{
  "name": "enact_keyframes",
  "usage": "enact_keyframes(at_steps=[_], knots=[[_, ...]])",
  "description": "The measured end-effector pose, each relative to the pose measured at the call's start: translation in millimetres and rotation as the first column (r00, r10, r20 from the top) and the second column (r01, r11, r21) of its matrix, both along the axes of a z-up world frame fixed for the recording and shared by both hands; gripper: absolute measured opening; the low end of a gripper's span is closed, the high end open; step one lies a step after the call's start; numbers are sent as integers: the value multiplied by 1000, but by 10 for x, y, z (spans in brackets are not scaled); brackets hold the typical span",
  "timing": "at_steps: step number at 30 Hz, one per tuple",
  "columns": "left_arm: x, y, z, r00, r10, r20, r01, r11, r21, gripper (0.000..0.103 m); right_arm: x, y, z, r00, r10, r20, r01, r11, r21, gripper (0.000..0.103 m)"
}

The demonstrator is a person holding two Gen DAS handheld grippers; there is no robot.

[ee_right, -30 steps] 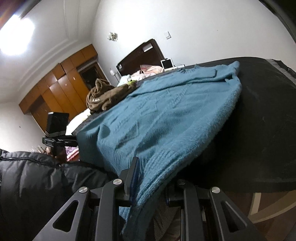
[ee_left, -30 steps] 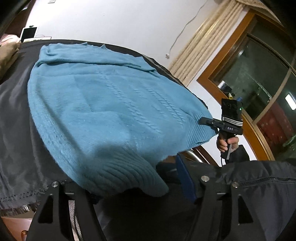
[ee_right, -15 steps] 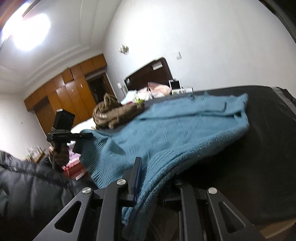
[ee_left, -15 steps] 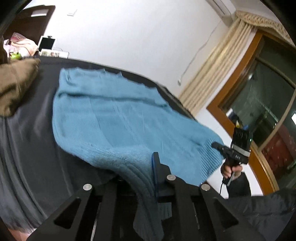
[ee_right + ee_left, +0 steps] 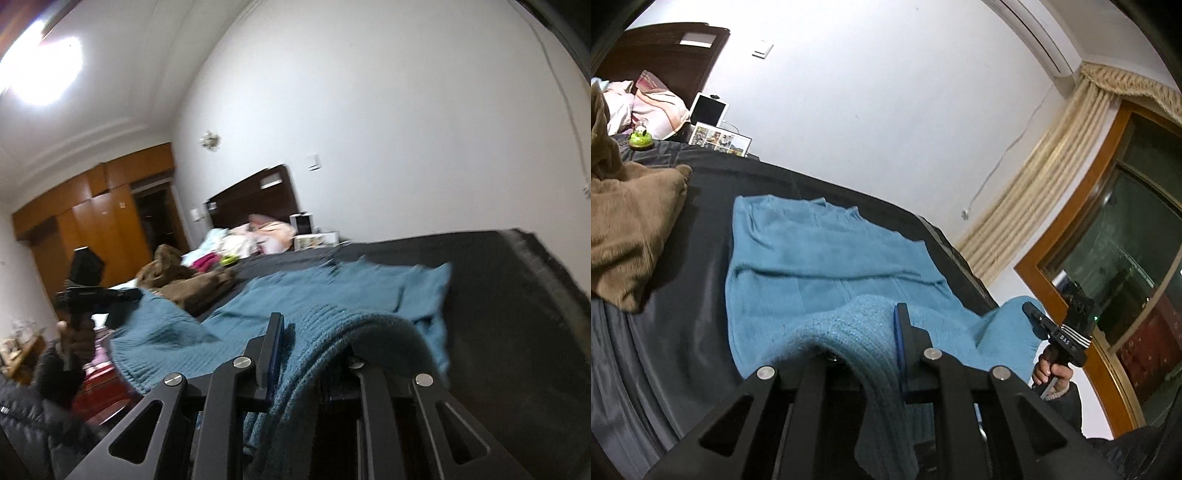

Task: Fold clothes
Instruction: 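Lower the held hem onto the bed and open both grippers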

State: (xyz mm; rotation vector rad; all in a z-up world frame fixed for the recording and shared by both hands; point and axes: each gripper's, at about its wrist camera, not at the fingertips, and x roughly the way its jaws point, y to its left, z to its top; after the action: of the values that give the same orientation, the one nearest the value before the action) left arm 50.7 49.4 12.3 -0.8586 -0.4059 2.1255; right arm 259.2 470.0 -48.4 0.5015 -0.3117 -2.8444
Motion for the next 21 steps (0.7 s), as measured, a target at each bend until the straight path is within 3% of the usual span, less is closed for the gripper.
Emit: enact_keyframes(at_steps=[11, 21], knots=[[-805, 173, 94, 998, 54, 30, -53, 998, -19, 13, -876, 321, 286, 988, -149, 40, 150, 988, -23, 18], [-1666, 350, -90, 991, 87, 105, -83, 996, -41, 13, -1681, 648, 117, 964, -224, 145, 234, 971, -56, 18]])
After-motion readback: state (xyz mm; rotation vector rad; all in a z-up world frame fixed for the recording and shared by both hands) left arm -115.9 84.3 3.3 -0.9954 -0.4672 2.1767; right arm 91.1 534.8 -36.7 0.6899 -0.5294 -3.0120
